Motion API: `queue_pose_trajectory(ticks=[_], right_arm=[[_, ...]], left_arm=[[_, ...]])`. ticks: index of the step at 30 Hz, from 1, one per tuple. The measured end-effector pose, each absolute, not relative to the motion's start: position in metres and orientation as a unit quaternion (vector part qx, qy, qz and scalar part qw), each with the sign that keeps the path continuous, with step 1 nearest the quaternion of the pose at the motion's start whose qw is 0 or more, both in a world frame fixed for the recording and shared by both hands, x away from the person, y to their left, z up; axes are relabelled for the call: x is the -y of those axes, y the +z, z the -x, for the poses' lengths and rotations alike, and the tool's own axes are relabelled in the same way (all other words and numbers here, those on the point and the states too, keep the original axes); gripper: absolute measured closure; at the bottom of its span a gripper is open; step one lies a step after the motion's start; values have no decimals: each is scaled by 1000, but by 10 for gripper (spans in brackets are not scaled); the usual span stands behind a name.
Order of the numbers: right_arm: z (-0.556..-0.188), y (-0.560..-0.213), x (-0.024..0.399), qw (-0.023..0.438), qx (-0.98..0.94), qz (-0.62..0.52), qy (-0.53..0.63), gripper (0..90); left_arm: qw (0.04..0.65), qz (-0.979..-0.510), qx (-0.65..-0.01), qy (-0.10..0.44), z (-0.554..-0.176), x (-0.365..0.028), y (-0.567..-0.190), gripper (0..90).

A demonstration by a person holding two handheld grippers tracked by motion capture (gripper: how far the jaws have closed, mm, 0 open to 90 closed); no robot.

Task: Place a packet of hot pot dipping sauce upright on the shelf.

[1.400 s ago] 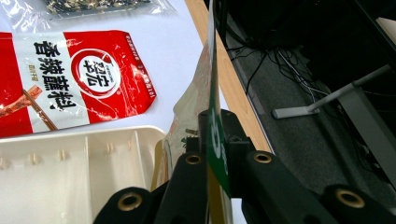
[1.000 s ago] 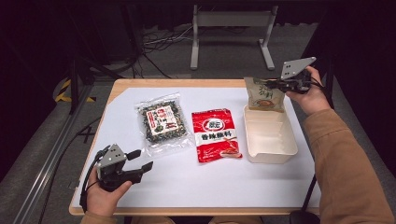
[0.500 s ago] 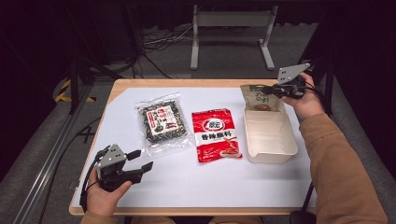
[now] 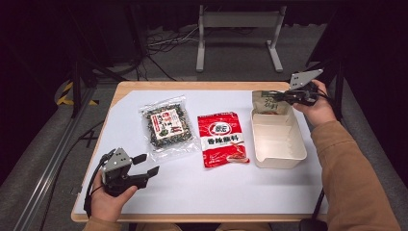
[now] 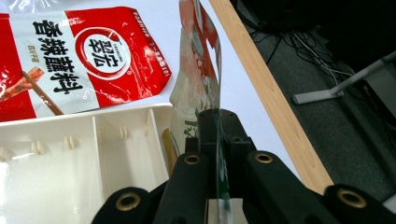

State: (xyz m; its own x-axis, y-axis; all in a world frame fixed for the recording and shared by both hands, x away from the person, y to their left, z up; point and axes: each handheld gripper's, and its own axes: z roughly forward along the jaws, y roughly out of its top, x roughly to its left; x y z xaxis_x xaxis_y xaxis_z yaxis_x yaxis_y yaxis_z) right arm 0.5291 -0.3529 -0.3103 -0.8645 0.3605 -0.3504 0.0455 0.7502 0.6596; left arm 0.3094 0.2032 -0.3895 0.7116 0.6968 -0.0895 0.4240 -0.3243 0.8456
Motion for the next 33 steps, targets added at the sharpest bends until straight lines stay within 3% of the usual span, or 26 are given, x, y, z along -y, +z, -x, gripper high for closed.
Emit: queue_pose_trajectory(ticks=[17, 24, 29, 33], right_arm=[[-522, -315, 373, 227, -898, -153, 344, 855], [-513, -302, 375, 221, -880, -153, 391, 780], [-499, -290, 370, 232, -873, -151, 402, 693], [-481, -280, 364, 241, -863, -153, 416, 632]], left_arm=[[473, -801, -338, 142, -313, -199, -390, 363], [476, -801, -326, 159, -311, -200, -387, 394], [484, -798, -333, 133, -311, -201, -385, 424], [489, -792, -337, 139, -311, -200, -383, 401]])
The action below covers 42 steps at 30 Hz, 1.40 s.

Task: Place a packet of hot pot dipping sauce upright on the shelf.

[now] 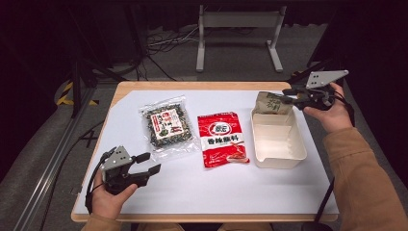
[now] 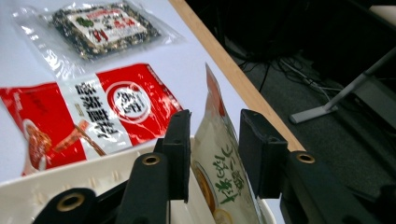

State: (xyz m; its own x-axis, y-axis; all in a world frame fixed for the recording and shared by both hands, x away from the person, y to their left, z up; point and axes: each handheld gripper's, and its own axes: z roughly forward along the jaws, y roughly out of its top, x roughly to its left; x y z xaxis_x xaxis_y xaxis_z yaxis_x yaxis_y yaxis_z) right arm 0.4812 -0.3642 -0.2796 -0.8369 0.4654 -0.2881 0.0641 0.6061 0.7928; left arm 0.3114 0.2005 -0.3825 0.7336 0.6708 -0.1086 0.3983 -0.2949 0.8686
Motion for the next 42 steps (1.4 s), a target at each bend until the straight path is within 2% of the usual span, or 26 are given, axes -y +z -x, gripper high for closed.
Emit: queue_pose_trajectory(ticks=[1, 3, 7, 13, 23, 25, 28, 33, 42], right_arm=[[-475, -276, 362, 244, -858, -158, 423, 609], [-466, -271, 358, 243, -852, -173, 429, 571], [-444, -261, 346, 237, -847, -192, 436, 536], [-407, -255, 323, 209, -841, -182, 465, 561], [-367, -270, 284, 183, -839, -181, 479, 563], [-359, -272, 282, 177, -833, -184, 491, 553], [-351, -277, 281, 175, -826, -189, 501, 538], [-341, -285, 280, 190, -824, -197, 496, 520], [-333, -297, 283, 182, -823, -211, 495, 514]], left_arm=[[490, -791, -338, 142, -313, -201, -382, 363], [492, -788, -343, 140, -314, -202, -382, 349], [500, -780, -356, 123, -319, -206, -380, 253], [498, -786, -342, 130, -324, -202, -375, 248], [498, -799, -310, 133, -331, -188, -365, 285], [501, -798, -309, 130, -333, -185, -364, 288], [507, -796, -308, 123, -337, -181, -362, 344], [509, -801, -295, 113, -348, -170, -356, 345], [494, -818, -278, 96, -385, -138, -347, 331]])
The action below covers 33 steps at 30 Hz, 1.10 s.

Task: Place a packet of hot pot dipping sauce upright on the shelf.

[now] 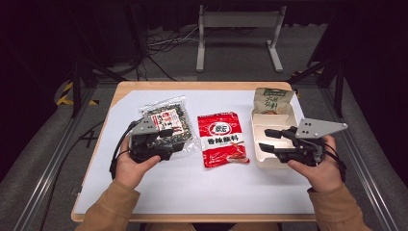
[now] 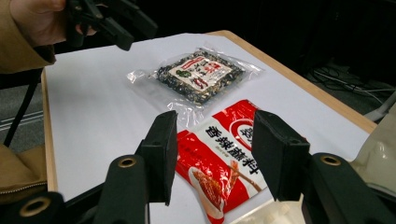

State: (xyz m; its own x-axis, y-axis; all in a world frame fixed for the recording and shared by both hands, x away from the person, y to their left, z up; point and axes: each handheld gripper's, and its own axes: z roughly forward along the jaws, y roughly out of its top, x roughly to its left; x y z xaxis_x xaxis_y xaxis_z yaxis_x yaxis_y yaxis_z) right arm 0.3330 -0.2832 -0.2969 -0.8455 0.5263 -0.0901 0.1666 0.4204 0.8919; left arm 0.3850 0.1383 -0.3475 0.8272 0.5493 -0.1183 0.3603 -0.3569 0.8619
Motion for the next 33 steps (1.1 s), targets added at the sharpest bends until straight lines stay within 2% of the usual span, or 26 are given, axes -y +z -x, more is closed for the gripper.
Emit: queue_pose_trajectory(ticks=[5, 12, 18, 33], right_arm=[[-328, -307, 287, 173, -826, -226, 487, 501], [-319, -311, 292, 178, -823, -236, 485, 489], [-310, -313, 299, 180, -821, -245, 484, 489], [-309, -321, 299, 171, -825, -246, 478, 486]], left_arm=[[493, -819, -277, 97, -409, -119, -351, 308], [498, -811, -290, 97, -432, -107, -361, 334], [482, -819, -296, 97, -455, -98, -366, 274], [454, -829, -308, 114, -498, -69, -366, 244]])
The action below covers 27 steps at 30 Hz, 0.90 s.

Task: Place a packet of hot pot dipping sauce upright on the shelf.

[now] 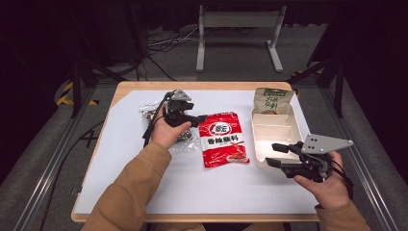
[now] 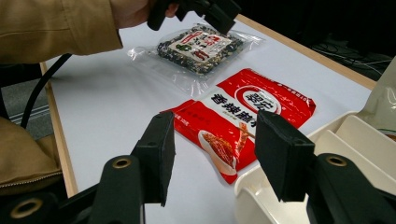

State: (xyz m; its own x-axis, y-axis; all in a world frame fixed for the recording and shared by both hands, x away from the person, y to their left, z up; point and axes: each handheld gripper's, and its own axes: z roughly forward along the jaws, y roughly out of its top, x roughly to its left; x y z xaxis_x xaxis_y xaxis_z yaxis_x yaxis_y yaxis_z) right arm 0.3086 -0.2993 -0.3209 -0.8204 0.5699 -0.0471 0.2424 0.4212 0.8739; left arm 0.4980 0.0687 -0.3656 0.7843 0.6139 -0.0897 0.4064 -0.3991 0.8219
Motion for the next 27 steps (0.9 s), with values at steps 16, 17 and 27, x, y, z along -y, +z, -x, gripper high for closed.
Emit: queue_pose_trajectory(ticks=[16, 17, 27], right_arm=[[-308, -320, 299, 163, -823, -235, 491, 473], [-308, -320, 299, 163, -823, -234, 491, 473], [-309, -323, 295, 155, -826, -230, 491, 467]], left_arm=[[382, -846, -362, 88, -536, -43, -417, 208], [379, -847, -363, 89, -538, -43, -419, 202], [346, -858, -368, 97, -544, -37, -430, 199]])
